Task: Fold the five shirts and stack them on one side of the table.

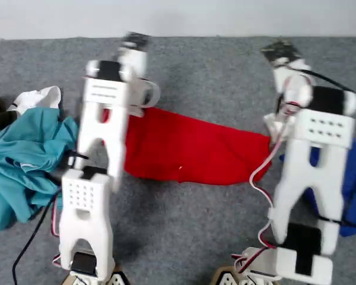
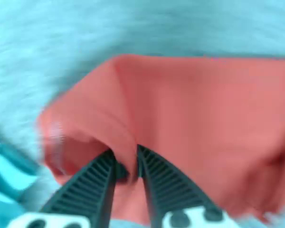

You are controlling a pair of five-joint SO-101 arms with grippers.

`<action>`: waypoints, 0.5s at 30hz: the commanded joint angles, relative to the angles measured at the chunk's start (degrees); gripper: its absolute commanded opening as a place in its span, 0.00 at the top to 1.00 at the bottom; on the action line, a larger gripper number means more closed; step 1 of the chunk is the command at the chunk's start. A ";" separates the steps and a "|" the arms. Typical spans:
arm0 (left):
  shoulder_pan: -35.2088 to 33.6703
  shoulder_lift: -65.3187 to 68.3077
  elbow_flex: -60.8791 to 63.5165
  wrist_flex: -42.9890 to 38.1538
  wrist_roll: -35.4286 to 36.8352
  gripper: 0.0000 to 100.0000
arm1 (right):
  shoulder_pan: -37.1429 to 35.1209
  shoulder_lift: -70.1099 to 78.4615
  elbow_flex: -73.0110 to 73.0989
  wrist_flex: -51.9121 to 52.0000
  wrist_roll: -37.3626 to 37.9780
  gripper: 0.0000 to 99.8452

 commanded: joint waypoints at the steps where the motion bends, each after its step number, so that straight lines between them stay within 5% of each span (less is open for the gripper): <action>1: 9.49 -9.49 5.49 0.53 0.44 0.99 | 3.74 -5.05 -1.05 2.59 -0.79 0.81; 15: 32.00 -3.78 -0.57 -3.16 0.26 0.99 | 9.80 -13.05 -1.05 5.14 -0.35 0.81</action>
